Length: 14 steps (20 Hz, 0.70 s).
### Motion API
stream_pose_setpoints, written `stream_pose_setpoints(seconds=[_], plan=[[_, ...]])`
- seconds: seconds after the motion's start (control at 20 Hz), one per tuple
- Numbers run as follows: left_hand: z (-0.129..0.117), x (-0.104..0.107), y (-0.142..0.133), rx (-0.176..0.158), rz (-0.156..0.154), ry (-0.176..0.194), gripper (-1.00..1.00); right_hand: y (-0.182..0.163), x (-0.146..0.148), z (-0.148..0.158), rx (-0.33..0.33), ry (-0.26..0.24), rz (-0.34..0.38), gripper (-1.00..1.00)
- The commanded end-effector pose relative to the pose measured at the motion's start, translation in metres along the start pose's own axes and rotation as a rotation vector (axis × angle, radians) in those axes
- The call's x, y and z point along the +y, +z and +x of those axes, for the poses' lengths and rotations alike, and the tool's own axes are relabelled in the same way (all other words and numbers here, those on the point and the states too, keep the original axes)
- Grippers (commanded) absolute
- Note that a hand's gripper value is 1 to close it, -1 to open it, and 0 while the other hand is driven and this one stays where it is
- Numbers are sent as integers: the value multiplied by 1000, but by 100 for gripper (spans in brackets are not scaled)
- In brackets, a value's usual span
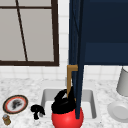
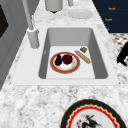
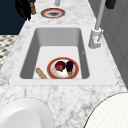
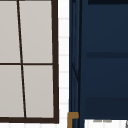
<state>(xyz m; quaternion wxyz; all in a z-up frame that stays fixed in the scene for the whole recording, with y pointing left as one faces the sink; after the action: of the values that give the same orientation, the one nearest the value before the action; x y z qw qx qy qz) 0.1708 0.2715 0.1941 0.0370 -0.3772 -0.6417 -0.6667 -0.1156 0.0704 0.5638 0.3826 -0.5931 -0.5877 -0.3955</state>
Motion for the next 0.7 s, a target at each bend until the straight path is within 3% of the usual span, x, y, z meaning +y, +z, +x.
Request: stream_pose_setpoints(seconds=[0.0,0.2,0.3,0.45,0.55,0.6,0.65], plan=[[0,0,0,0,0,0,0,29,-14,-18,-3,28,-51,100],[0,0,0,0,0,0,0,62,-10,-8,-22,17,-85,100],[0,0,0,0,0,0,0,78,-2,-3,-35,27,-59,100],[0,0,0,0,0,0,0,86,10,12,-93,-27,-53,100],[0,0,0,0,0,0,0,90,6,15,-79,-33,-100,100],[0,0,0,0,0,0,0,84,-11,17,-49,-67,-145,-100],[0,0,0,0,0,0,0,90,-8,19,-42,-71,-153,-100]])
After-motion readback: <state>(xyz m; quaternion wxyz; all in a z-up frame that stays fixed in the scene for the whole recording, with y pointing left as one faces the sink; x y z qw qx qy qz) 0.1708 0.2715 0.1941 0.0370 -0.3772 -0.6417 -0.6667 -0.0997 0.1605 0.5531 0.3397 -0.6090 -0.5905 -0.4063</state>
